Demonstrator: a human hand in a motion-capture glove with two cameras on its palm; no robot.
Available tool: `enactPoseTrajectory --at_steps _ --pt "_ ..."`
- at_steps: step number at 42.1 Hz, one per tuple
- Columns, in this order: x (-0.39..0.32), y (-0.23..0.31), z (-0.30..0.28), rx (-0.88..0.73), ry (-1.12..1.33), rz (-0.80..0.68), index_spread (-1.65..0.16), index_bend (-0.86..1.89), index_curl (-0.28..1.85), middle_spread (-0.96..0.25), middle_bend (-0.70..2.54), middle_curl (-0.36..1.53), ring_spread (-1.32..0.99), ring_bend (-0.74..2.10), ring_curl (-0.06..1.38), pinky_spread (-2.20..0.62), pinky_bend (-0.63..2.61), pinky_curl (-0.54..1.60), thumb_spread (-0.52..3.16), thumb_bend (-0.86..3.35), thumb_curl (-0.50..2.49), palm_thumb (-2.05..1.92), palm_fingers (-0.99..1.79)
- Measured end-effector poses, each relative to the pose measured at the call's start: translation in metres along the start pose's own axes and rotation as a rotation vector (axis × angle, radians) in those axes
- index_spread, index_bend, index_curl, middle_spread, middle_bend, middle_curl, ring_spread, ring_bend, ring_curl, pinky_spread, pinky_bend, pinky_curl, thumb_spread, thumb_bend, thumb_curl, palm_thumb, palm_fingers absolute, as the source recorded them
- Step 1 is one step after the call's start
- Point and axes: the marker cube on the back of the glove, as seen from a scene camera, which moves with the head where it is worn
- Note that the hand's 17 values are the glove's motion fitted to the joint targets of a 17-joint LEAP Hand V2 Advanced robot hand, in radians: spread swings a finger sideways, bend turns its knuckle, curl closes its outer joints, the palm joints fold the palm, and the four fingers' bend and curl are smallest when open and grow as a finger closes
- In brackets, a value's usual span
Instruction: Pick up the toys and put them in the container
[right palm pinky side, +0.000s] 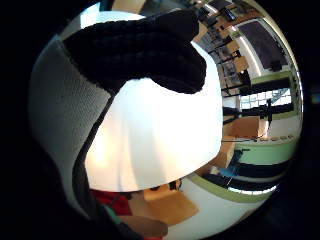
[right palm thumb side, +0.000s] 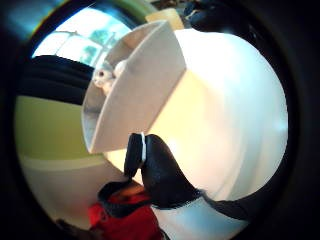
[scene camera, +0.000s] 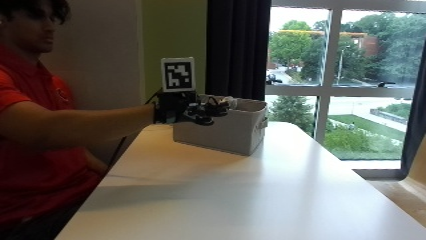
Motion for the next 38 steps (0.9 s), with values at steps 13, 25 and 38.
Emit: enactPoseTrajectory --at_steps 13,25,38 --pt "0.029 0.035 0.021 -0.014 -0.131 0.063 -0.44 0.28 0.54 -0.08 0.14 0.25 0.01 0.15 0.19 0.13 0.97 0.33 1.06 -0.07 0.25 -0.09 -0.10" --pt "0.055 0.052 0.024 0.000 -0.169 0.128 -0.44 0.29 0.52 -0.08 0.13 0.24 0.01 0.16 0.18 0.13 0.97 0.32 1.07 -0.07 0.23 -0.08 -0.10" --pt "0.048 0.055 0.024 -0.001 -0.217 0.139 -0.43 0.29 0.50 -0.08 0.13 0.22 0.01 0.17 0.17 0.13 0.98 0.33 1.07 -0.06 0.23 -0.08 -0.08"
